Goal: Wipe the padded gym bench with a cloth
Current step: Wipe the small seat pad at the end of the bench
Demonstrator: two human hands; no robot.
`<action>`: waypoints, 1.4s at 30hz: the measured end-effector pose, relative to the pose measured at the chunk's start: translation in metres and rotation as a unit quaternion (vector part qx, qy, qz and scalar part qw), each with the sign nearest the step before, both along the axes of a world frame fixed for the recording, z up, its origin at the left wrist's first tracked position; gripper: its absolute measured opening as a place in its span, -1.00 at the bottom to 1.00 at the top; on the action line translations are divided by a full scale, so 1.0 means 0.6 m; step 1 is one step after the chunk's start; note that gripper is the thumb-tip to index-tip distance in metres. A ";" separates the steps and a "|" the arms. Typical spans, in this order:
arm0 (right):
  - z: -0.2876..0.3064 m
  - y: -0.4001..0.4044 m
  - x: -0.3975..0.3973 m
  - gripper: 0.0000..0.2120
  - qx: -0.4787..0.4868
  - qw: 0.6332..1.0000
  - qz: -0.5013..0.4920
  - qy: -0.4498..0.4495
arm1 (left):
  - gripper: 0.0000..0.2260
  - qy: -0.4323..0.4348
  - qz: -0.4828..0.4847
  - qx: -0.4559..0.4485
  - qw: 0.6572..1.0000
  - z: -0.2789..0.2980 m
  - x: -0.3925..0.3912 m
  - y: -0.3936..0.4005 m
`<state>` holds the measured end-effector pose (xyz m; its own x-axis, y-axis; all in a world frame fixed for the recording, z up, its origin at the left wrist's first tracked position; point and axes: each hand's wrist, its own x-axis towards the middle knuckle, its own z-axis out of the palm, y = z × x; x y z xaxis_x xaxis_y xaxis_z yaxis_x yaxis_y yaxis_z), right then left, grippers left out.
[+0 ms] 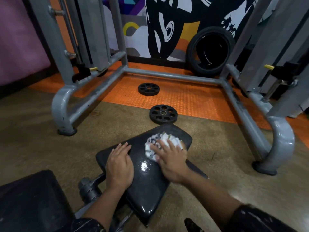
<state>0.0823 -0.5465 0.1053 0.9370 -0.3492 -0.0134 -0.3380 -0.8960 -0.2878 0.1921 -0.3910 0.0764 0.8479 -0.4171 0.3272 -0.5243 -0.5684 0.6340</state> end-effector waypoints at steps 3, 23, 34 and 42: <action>-0.013 0.030 -0.078 -0.43 0.071 0.994 0.072 -0.036 | -0.66 -0.004 -0.002 0.013 1.000 0.001 -0.002 0.001; -0.014 -0.106 -0.001 -0.50 0.037 0.996 -0.086 0.006 | -0.40 -0.030 -0.071 0.079 0.994 -0.010 0.015 0.027; -0.024 -0.028 -0.055 -0.48 0.031 0.998 0.041 -0.040 | -0.40 -0.035 -0.069 0.087 0.993 -0.010 0.015 0.029; -0.003 -0.030 0.063 -0.54 -0.021 0.999 -0.023 0.035 | -0.46 -0.034 -0.068 0.094 0.993 -0.008 0.015 0.027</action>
<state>0.1202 -0.5647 0.1036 0.9171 -0.3936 -0.0629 -0.3973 -0.8898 -0.2247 0.2012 -0.3748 0.0716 0.7586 -0.5849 0.2871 -0.6419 -0.5952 0.4834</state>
